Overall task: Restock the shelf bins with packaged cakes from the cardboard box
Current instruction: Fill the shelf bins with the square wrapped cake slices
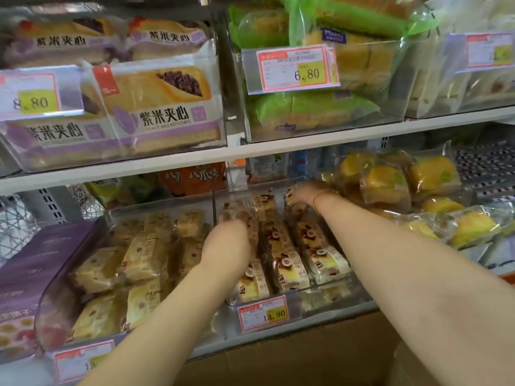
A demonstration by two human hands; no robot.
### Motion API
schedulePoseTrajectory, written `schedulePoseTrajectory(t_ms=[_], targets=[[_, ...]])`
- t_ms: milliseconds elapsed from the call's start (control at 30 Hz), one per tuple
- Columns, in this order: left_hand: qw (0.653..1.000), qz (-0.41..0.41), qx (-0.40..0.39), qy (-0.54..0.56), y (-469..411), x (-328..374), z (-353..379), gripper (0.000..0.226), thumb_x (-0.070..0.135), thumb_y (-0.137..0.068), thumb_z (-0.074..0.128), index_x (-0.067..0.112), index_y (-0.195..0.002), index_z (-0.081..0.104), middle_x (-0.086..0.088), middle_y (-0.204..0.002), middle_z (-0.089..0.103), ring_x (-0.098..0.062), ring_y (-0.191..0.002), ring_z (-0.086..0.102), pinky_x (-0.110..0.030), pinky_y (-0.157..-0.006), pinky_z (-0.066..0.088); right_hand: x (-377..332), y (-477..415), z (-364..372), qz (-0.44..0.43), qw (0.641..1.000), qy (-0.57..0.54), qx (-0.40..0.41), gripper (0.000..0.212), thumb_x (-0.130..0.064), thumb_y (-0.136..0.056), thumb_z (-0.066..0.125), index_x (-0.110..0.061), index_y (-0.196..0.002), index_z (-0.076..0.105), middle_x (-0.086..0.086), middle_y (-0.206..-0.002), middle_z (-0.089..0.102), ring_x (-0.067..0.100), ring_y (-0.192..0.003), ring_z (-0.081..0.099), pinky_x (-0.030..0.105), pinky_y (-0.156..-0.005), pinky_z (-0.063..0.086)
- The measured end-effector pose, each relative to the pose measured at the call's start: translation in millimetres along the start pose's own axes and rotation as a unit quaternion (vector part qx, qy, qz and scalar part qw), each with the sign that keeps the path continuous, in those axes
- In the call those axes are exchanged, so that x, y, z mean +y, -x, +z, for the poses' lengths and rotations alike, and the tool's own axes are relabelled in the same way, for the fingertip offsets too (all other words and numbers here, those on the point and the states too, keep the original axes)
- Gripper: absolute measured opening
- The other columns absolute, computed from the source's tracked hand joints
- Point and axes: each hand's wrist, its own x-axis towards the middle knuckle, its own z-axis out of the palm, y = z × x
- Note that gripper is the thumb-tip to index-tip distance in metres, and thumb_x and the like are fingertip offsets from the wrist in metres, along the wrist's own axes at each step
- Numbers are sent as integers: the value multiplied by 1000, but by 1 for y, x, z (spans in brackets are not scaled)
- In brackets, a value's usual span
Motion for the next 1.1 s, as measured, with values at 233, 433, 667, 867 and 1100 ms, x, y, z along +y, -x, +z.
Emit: schedulePoseTrajectory(t_ms=[233,433,667,867,1100], targets=[[988,27,4,-152,-5,-7,0,34,11,-92,56,15,-125,54,-8,-125,54,-23,-113,55,-34,-93,47,-5,-9,-30,113,965,-143,-189,54,-10,-96,52,-6,-146,32,26,-142,40,46,-126,42,58,-101,41],[993,22,-32,-107,-9,-19,8,43,23,-86,68,17,-125,51,-3,-121,57,-18,-110,55,-26,-86,45,-2,-11,-20,79,972,-137,-172,48,-24,-98,53,-4,-140,42,18,-139,47,35,-125,46,43,-93,43],[993,34,-44,-102,-12,-26,7,58,28,-81,74,21,-132,47,-2,-121,58,-21,-111,57,-30,-90,49,5,-12,-8,87,963,-168,-190,54,-44,-86,66,-10,-125,51,14,-141,49,33,-126,47,40,-90,42],[994,30,-13,-108,-14,-25,16,58,30,-83,72,17,-132,45,-4,-122,59,-22,-110,58,-31,-87,50,6,-2,5,-54,998,12,-27,45,-33,-104,35,-8,-141,43,15,-145,42,27,-130,44,32,-101,38],[991,57,-55,-109,-28,-31,14,50,32,-93,59,24,-139,42,-6,-133,53,-23,-116,55,-29,-89,47,6,-1,6,-135,973,181,-53,33,-32,-94,58,-7,-115,61,9,-108,62,20,-90,56,25,-73,42]])
